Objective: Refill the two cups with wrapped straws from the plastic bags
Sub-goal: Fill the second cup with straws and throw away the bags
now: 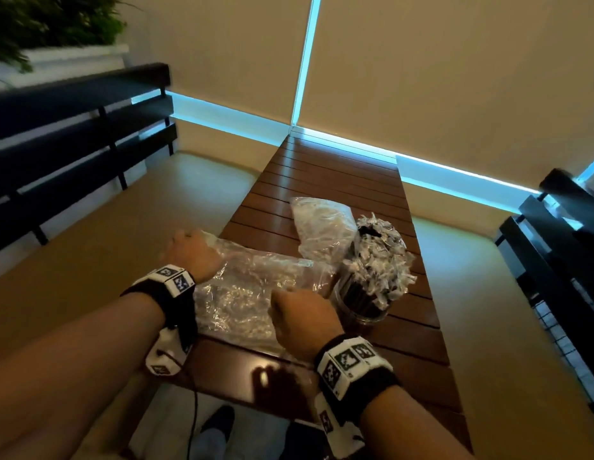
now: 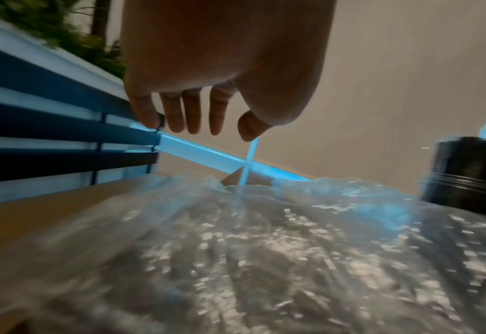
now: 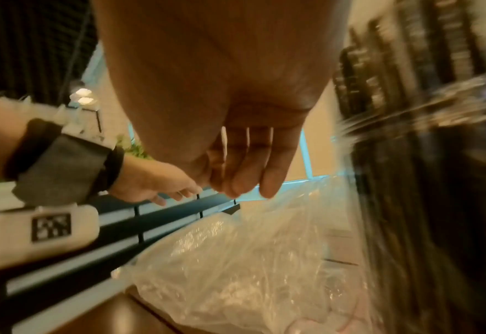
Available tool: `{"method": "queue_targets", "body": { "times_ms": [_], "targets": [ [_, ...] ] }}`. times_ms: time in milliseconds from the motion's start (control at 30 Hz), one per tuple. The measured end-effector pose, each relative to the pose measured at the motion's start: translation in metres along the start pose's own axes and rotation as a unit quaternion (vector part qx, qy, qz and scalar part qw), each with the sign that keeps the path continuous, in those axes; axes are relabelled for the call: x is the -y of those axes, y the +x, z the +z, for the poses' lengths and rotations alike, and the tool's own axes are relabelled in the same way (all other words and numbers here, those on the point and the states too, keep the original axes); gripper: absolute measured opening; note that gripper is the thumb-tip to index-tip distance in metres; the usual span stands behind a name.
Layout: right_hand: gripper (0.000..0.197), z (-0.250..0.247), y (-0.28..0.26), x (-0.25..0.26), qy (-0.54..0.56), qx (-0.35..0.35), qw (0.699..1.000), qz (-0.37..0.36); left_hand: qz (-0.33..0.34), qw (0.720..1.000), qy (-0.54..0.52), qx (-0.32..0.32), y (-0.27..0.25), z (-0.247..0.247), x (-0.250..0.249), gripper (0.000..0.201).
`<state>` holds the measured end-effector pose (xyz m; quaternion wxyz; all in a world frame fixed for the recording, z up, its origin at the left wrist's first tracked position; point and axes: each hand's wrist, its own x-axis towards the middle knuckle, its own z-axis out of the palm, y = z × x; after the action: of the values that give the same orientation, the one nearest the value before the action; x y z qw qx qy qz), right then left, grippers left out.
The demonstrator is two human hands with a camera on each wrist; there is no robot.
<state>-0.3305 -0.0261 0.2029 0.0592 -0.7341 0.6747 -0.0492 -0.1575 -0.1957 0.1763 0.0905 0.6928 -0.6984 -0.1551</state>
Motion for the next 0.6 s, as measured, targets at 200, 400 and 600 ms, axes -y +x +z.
{"method": "queue_targets", "body": {
  "times_ms": [200,400,600],
  "targets": [
    [0.05,0.039,0.012,-0.022,-0.051,0.116,0.99,0.07,-0.076,0.984,0.039,0.156,0.016,0.012,0.06,0.057],
    [0.042,0.048,0.004,-0.049,-0.036,0.182,0.969,0.162,-0.02,0.973,0.035,0.228,0.012,0.013,0.048,0.034],
    [0.051,0.053,0.008,-0.04,0.032,0.204,0.963,0.173,-0.018,0.982,-0.11,0.153,0.008,-0.006,0.019,0.01]
  ]
}}
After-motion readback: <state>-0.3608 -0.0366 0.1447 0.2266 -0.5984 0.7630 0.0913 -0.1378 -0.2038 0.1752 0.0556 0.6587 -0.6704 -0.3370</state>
